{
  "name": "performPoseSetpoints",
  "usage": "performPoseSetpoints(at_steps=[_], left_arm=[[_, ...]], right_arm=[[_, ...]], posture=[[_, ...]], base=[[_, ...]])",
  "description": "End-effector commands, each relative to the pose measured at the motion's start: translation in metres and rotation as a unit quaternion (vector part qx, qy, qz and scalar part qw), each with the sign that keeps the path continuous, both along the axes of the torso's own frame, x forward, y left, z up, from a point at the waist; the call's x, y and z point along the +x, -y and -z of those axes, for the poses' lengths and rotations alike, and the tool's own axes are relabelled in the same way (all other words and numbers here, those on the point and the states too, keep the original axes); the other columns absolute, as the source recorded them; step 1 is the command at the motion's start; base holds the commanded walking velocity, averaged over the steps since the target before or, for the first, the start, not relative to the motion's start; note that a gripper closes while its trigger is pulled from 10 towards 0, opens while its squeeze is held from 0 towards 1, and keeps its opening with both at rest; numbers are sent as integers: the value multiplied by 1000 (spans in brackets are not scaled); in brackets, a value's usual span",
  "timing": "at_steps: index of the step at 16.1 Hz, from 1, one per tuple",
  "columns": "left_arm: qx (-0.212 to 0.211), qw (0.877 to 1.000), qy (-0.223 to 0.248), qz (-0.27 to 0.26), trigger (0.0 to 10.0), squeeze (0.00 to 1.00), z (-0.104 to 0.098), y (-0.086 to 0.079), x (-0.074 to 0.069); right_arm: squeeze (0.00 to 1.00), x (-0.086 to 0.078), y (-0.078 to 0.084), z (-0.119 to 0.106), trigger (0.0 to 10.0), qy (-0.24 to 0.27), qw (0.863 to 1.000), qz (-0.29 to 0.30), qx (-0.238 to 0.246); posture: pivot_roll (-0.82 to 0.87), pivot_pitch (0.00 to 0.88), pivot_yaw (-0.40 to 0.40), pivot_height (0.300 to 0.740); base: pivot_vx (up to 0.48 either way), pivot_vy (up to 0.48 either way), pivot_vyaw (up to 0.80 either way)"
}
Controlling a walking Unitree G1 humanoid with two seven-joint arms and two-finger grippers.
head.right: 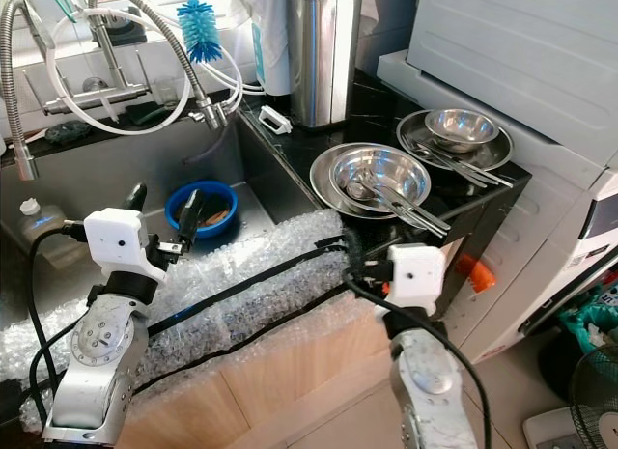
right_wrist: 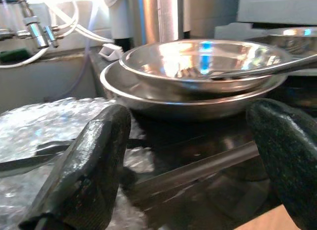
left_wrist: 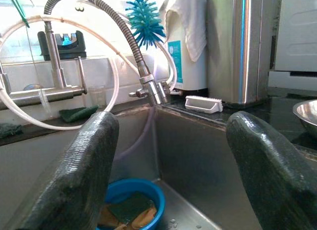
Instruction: Kitchen organization
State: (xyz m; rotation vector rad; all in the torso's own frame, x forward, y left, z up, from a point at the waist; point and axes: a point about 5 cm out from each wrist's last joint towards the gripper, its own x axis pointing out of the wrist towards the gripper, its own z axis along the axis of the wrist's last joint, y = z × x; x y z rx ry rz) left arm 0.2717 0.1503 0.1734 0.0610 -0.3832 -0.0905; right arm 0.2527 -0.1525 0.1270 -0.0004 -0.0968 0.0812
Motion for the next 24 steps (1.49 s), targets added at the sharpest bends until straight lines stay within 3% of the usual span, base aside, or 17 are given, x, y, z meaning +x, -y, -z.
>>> performPoseSetpoints(at_steps=[1, 24], left_arm=[[6, 1000, 6, -2, 10000, 0, -2, 1, 0], [4, 1000, 5, -2, 10000, 0, -2, 2, 0]], right_arm=[[0, -2, 2, -5, 10000, 10, 1000, 5, 0], [0, 6, -12, -14, 10000, 38, 996, -77, -17]], posture=[[-43, 0, 13, 740], [-40, 0, 6, 740]], base=[[0, 0, 0], [0, 0, 0]])
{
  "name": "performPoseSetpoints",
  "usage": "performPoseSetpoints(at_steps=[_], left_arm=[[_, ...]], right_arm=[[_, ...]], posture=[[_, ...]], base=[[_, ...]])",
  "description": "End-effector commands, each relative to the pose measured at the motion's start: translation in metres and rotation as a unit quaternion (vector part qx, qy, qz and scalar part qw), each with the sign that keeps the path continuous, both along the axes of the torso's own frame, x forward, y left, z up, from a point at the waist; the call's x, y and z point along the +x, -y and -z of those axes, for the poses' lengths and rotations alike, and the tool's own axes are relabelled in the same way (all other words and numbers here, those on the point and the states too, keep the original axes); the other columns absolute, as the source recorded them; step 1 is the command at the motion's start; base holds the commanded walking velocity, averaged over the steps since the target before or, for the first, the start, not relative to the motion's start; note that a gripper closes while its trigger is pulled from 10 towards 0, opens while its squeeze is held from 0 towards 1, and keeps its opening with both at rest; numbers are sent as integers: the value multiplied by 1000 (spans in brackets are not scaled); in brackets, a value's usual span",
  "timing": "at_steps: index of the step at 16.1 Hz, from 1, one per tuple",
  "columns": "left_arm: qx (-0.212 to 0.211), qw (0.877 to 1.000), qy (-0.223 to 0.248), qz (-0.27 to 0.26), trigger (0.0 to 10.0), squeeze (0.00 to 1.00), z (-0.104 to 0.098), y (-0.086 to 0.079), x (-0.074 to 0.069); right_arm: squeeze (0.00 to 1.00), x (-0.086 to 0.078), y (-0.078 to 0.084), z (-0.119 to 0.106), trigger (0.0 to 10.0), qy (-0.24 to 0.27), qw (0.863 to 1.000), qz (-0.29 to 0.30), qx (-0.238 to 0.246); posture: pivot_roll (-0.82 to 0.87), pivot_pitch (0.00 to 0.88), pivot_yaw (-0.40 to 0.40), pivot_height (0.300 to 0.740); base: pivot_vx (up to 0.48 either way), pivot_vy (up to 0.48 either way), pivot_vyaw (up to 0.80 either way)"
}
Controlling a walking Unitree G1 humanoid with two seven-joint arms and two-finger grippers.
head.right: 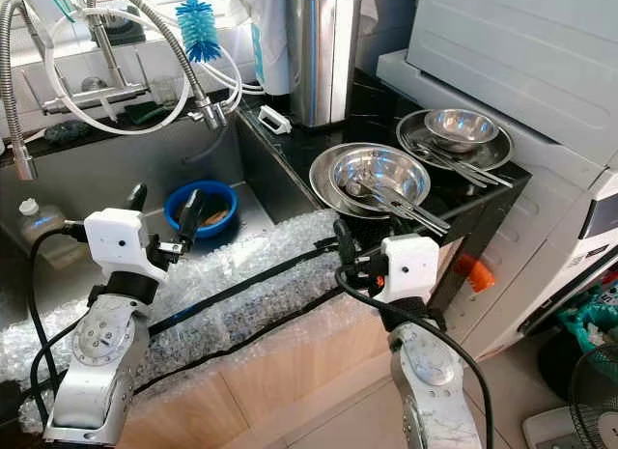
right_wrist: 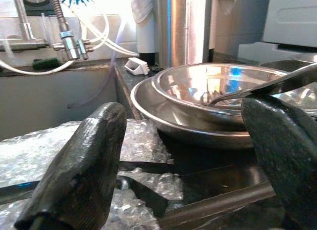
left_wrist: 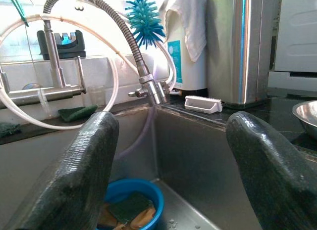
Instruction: Kitchen organization
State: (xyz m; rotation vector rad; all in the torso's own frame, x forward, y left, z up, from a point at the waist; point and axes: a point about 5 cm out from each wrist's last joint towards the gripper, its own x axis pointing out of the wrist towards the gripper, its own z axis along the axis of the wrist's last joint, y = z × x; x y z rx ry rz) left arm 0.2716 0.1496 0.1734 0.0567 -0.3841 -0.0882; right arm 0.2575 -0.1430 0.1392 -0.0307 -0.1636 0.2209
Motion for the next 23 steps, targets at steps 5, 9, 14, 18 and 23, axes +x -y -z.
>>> performPoseSetpoints(at_steps=[5, 9, 14, 18, 23], left_arm=[[7, 1000, 2, 0, 10000, 0, 0, 2, 1], [9, 1000, 1, 1, 10000, 0, 0, 1, 1], [10, 1000, 2, 0, 10000, 0, -1, 1, 1], [9, 1000, 2, 0, 10000, 0, -1, 1, 1], [8, 1000, 3, 0, 10000, 0, -1, 2, 1]], right_arm=[[0, 3, -4, 1, 10000, -2, 1000, -18, -17], [0, 6, 5, 4, 10000, -10, 999, 23, -30], [0, 8, 10, 7, 10000, -17, 999, 35, -28], [0, 7, 4, 5, 10000, -11, 999, 17, -26], [0, 6, -1, 4, 10000, -9, 1000, -15, -25]], posture=[[-38, 0, 5, 740], [-37, 0, 4, 740], [-34, 0, 3, 740], [-34, 0, 1, 740], [-34, 0, -1, 740]], base=[[0, 0, 0], [0, 0, 0], [0, 0, 0], [0, 0, 0], [0, 0, 0]])
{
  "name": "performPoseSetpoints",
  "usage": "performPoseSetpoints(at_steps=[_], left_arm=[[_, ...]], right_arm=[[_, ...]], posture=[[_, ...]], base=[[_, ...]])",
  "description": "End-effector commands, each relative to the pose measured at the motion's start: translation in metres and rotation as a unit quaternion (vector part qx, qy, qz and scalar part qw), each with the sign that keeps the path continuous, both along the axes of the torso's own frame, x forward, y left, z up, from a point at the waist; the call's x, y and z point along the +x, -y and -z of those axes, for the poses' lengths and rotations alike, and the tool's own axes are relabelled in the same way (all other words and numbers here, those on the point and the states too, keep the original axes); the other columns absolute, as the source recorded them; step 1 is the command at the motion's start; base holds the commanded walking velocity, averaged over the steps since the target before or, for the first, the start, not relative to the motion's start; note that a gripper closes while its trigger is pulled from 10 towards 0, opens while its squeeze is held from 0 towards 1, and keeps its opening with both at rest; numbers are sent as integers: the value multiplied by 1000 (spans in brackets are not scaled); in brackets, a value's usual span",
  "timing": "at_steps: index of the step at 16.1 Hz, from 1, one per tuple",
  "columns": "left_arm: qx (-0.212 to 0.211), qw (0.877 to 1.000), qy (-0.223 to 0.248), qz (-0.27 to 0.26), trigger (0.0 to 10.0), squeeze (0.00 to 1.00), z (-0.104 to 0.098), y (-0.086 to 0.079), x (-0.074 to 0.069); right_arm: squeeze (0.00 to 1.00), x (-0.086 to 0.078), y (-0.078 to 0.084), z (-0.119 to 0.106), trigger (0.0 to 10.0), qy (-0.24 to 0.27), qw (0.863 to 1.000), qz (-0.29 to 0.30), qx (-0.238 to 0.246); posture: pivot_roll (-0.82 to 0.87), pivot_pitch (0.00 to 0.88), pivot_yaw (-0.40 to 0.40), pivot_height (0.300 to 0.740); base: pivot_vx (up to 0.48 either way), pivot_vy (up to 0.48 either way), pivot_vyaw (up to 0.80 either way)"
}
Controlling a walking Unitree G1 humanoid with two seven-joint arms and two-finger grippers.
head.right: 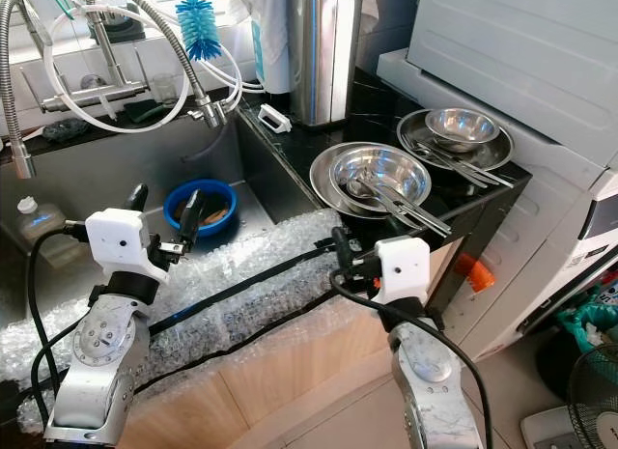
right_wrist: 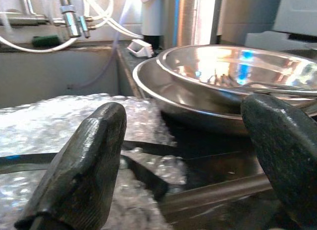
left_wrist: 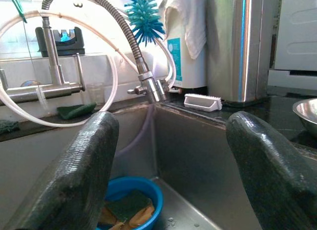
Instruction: Kitchen organization
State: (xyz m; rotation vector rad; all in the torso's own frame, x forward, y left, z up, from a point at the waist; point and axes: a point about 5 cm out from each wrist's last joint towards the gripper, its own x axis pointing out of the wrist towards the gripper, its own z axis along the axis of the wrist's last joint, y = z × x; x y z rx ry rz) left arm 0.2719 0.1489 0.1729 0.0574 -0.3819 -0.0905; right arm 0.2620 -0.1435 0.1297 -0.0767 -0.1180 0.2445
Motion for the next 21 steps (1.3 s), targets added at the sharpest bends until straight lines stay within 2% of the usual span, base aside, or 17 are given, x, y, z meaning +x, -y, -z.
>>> performPoseSetpoints(at_steps=[1, 4, 7, 14, 21], left_arm=[[7, 1000, 4, -1, 10000, 0, -1, 2, 0], [7, 1000, 4, -1, 10000, 0, -1, 2, 0], [6, 1000, 4, -1, 10000, 0, -2, 2, 1], [7, 1000, 3, 0, 10000, 0, -1, 2, 0], [7, 1000, 1, 3, 10000, 0, 0, 2, 1]], right_arm=[[0, 1, -5, -6, 10000, 13, 1000, -18, 1], [0, 0, -8, -7, 10000, 17, 999, -29, -2], [0, 1, 0, -1, 10000, 2, 1000, 4, -9], [0, 1, 5, 1, 10000, -4, 1000, 28, -3], [0, 1, 10, -4, 10000, 12, 998, 55, 1]], posture=[[-35, 0, -2, 740], [-34, 0, -3, 740], [-35, 0, -3, 740], [-34, 0, -2, 740], [-35, 0, 0, 740]], base=[[0, 0, 0], [0, 0, 0], [0, 0, 0], [0, 0, 0], [0, 0, 0]])
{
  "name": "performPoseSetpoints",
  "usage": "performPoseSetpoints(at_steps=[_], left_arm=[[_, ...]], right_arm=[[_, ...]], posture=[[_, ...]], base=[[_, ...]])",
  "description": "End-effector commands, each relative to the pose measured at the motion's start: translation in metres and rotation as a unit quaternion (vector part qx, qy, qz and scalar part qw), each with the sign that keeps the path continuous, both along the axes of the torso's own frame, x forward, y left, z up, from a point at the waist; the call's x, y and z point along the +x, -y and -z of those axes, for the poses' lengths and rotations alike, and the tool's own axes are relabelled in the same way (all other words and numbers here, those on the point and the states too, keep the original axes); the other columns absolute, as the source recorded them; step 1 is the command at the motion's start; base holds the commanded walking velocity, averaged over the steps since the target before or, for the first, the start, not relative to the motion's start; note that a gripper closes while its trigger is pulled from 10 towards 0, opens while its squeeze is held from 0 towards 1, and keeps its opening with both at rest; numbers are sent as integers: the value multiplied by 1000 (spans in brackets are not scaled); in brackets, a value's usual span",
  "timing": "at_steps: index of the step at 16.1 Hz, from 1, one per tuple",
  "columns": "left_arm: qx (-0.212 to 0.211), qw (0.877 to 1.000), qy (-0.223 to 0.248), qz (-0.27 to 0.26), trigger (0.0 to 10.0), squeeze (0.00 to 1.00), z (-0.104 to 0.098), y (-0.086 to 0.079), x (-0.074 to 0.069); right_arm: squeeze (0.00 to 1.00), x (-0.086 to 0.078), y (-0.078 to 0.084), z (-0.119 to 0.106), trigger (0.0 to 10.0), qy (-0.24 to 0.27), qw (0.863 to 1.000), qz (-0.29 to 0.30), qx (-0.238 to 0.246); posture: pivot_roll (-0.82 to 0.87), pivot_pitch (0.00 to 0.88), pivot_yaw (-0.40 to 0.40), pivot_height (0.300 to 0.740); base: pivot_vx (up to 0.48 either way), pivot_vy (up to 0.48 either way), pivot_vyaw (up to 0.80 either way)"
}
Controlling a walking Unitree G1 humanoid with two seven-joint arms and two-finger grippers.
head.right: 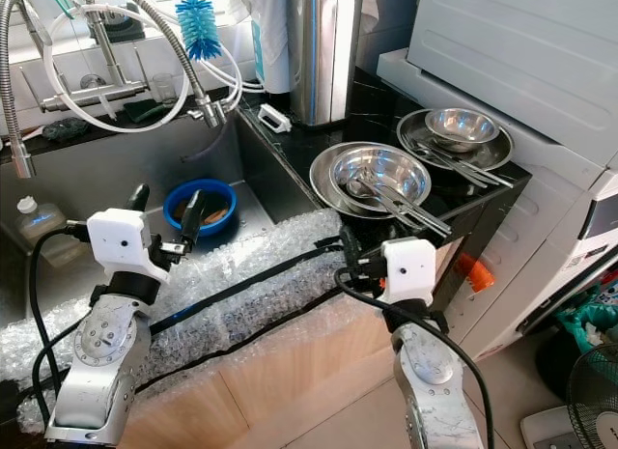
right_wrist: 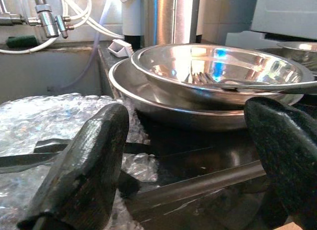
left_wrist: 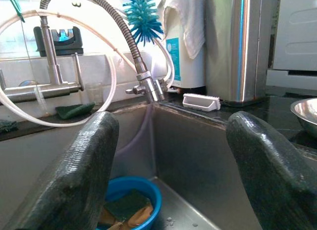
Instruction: Kitchen organization
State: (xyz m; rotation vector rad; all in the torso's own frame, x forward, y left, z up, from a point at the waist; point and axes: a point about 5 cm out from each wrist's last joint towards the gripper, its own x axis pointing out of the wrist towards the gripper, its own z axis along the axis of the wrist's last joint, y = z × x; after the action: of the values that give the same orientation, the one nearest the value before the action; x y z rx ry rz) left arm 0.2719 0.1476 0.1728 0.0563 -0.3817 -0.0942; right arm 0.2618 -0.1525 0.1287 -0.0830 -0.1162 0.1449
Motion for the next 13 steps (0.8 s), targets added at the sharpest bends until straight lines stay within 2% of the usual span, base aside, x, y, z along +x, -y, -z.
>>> performPoseSetpoints(at_steps=[1, 13], left_arm=[[7, 1000, 1, 1, 10000, 0, -1, 1, 1], [5, 1000, 5, -1, 10000, 0, -2, 3, 2]], right_arm=[[0, 2, 2, -6, 10000, 12, 1000, 5, 2], [0, 5, -5, -11, 10000, 24, 999, -28, 3]], posture=[[-35, 0, 0, 740], [-36, 0, -7, 740]], base=[[0, 0, 0], [0, 0, 0]])
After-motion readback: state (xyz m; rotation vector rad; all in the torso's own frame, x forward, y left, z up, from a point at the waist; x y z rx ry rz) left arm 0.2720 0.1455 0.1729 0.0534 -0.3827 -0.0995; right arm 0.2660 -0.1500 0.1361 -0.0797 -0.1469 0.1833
